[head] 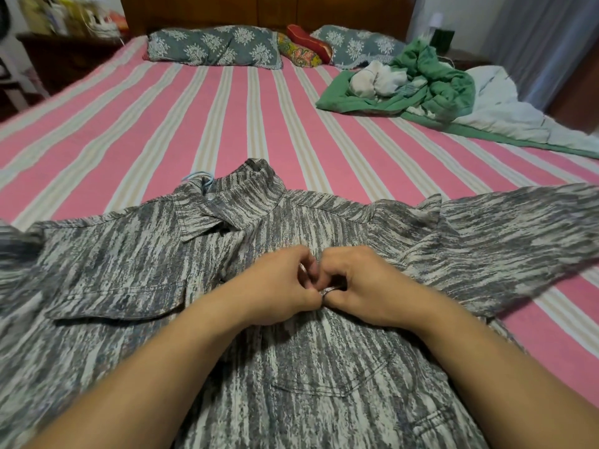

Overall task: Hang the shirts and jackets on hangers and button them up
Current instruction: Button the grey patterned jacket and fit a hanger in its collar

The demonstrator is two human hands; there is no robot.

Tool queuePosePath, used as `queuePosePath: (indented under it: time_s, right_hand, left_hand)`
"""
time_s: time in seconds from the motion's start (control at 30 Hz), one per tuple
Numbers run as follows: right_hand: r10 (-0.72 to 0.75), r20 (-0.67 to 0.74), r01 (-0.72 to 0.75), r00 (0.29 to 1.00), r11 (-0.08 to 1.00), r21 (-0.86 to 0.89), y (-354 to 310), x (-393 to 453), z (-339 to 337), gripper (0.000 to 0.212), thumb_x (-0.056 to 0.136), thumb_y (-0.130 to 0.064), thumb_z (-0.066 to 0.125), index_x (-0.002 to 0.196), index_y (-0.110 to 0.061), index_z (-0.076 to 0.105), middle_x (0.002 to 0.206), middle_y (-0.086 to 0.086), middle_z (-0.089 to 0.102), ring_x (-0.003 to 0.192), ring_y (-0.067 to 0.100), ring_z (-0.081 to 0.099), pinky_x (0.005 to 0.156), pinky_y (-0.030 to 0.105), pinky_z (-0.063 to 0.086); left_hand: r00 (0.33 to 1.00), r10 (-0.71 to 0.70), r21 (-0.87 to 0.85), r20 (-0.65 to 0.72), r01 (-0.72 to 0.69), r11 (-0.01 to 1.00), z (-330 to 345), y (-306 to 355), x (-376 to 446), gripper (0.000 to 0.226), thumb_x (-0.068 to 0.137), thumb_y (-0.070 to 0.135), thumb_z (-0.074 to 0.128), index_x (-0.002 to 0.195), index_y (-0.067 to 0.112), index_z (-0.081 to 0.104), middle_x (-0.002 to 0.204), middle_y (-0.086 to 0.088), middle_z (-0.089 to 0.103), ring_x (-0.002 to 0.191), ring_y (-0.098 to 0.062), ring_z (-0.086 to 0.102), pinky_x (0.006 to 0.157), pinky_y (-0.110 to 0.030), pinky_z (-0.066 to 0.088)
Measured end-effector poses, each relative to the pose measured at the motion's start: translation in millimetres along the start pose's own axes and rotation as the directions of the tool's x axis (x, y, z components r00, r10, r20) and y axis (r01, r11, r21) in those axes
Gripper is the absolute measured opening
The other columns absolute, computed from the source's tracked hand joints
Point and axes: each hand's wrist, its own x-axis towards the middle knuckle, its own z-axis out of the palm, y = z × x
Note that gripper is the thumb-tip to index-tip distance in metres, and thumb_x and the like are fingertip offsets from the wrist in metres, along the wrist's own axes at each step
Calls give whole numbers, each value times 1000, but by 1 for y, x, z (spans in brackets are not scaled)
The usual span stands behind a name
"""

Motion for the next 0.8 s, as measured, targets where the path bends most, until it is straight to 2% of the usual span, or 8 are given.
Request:
queuePosePath:
  time_s: [0.1,0.2,0.3,0.43,0.57,0.63,0.7,0.8]
  right_hand:
    - [-15,-9,15,1000,999,-28,1,-1,-1,9,79,-19,73,74,-23,66,82,-12,58,80,6,59,74,37,52]
    - [28,-31,-29,999,999,-45,5,-1,-3,31,78,-24,81,67,-29,53,77,-12,52,73,5,53,65,28,47]
    - [104,92,-107,990,994,31,8,-1,-5,33,77,-24,86,67,-29,55,80,-13,53,75,3,53,66,18,40]
    - [173,178,-186,969,981,58,11,-2,-10,26,75,-19,88,71,-27,63,89,-12,55,82,1,56,72,16,43]
    - [207,256,-227,944,973,49,9,-4,-18,24,76,-17,87,74,-30,67,95,-11,59,88,2,60,82,26,50]
    - [224,290,-249,930,967,51,8,-7,-25,20,78,-19,85,78,-31,69,100,-12,62,93,3,62,90,32,51]
    - [239,297,-267,925,962,58,9,-6,-28,17,79,-21,84,82,-31,70,100,-13,65,94,5,64,90,37,51]
    - [251,294,-269,922,963,24,7,-6,-24,20,77,-25,86,88,-31,70,96,-15,61,88,0,60,83,30,51]
  left_hand:
    - [1000,5,51,0,-5,999,1,0,-2,2,82,27,71,81,25,70,66,10,64,55,-2,53,50,-18,36]
    - [999,13,73,-30,-11,997,2,-2,-7,7,86,32,71,89,29,77,64,12,65,52,0,54,48,-15,37]
    - [996,57,219,-69,-41,975,4,-1,-11,10,88,36,70,91,30,77,77,13,69,67,-1,63,61,-22,49]
    - [991,110,354,-81,-74,932,11,6,-13,14,86,35,67,85,21,69,85,6,65,75,-13,63,71,-34,57]
    - [980,190,448,-60,-144,883,17,11,-13,18,86,32,64,84,15,59,90,2,55,82,-22,58,77,-40,55]
    - [975,213,500,-64,-154,852,20,13,-12,18,86,30,62,85,17,50,91,0,53,83,-26,58,76,-40,54]
    - [974,210,510,-81,-140,848,26,13,-12,21,86,31,62,87,21,44,91,0,51,83,-27,58,72,-38,52]
    - [975,183,436,-125,-112,893,30,12,-10,25,83,39,64,88,25,43,88,5,49,79,-22,56,71,-34,49]
